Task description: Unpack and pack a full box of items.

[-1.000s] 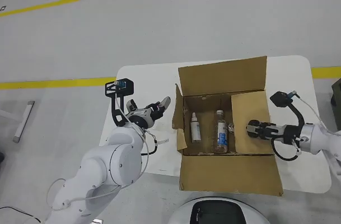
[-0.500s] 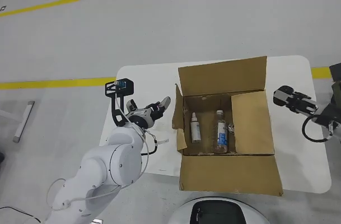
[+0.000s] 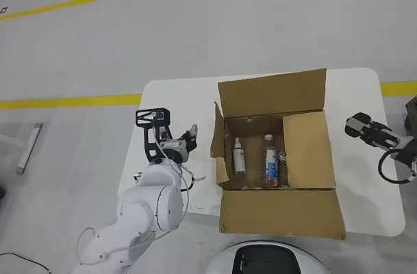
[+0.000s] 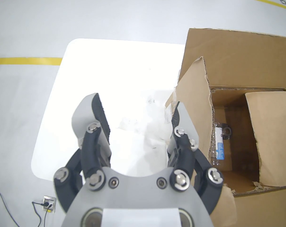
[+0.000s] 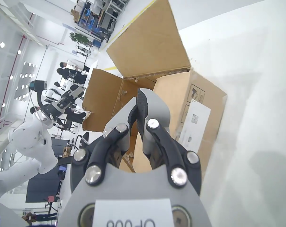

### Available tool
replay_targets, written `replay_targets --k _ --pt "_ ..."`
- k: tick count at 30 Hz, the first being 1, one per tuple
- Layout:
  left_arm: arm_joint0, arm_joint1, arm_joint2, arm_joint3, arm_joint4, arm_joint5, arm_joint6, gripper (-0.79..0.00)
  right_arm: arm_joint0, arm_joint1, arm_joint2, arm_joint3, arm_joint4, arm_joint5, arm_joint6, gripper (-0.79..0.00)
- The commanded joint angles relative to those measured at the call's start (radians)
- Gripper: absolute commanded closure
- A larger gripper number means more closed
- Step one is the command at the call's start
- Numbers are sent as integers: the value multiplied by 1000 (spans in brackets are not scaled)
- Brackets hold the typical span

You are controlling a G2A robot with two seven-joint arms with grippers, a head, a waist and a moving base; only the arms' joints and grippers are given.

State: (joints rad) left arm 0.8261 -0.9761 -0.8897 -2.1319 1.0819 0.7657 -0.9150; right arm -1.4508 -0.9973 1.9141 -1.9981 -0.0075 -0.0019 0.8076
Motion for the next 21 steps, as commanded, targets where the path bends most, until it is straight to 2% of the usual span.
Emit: replay_targets --k 1,3,5,9,21 --pt "6 -7 12 11 -17 -19 5 0 4 -1 2 28 23 59 -19 0" --pt "10 -17 27 24 -49 -45 21 0 29 -1 0 77 59 159 -37 0" --pt "10 -27 45 38 -80 -72 31 0 72 -4 -11 124 141 186 -48 0" --pt "-2 -50 84 54 -133 -120 51 0 157 -4 -54 204 192 226 -75 0" --pt "-89 -139 249 150 -234 -232 63 0 509 -3 -294 485 103 324 -78 0"
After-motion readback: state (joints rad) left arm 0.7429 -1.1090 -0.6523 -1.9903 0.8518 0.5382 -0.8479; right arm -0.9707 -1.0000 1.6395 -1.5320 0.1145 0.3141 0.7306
